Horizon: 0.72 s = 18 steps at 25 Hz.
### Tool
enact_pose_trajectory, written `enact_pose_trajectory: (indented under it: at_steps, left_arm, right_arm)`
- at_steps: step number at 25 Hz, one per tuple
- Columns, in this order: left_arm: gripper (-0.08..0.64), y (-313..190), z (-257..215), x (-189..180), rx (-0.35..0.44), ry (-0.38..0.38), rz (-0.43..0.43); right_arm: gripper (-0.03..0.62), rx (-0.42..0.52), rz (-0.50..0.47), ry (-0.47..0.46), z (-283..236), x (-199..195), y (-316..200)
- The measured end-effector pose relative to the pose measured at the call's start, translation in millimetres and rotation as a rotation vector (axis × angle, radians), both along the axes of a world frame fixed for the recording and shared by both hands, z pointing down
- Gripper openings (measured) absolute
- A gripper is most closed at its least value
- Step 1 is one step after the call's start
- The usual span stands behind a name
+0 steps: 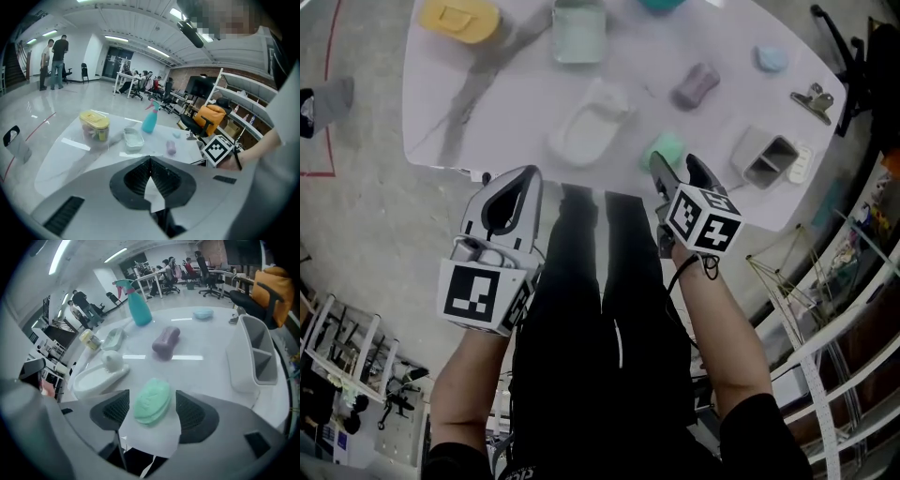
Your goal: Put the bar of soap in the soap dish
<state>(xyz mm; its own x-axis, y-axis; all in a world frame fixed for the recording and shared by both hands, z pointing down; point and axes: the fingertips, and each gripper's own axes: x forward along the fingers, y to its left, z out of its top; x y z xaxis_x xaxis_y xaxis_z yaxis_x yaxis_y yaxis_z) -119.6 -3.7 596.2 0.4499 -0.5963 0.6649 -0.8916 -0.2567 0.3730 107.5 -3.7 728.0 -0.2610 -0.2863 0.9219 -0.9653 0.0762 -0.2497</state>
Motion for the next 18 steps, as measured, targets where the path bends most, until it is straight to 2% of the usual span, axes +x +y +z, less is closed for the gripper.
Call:
enact_pose_trajectory:
  at_steps: [6, 10, 14, 16, 18]
  left_arm:
    - [0.011, 5.5, 0.0, -10.4, 0.0, -0.004, -0.028]
    - [0.01, 6.4, 1.1, -14.7, 0.002, -0.001, -0.037]
    - [0.011, 8.4, 3.2, -15.1, -0.005, 0.006, -0.04]
    - [0.011, 9.3, 4.6, -15.1, -0.014, 0.009, -0.041]
    - [0.011, 9.0, 5.8, -15.3, -0.02, 0.013, -0.045]
  right_arm:
    - [0.311, -0.048, -0.144, 0.102, 23.3, -8.3, -1.9]
    - [0.319, -0.044, -0.32, 0.157, 23.3, -9.2, 1.4]
    - [0.319, -0.048, -0.487, 0.228, 19.3, 10.4, 11.8]
    - [0.319, -0.048, -0.516, 0.249, 17.2, 20.4, 13.9]
    - [0.319, -0.051, -0.489, 0.232, 16.4, 22.5, 11.4]
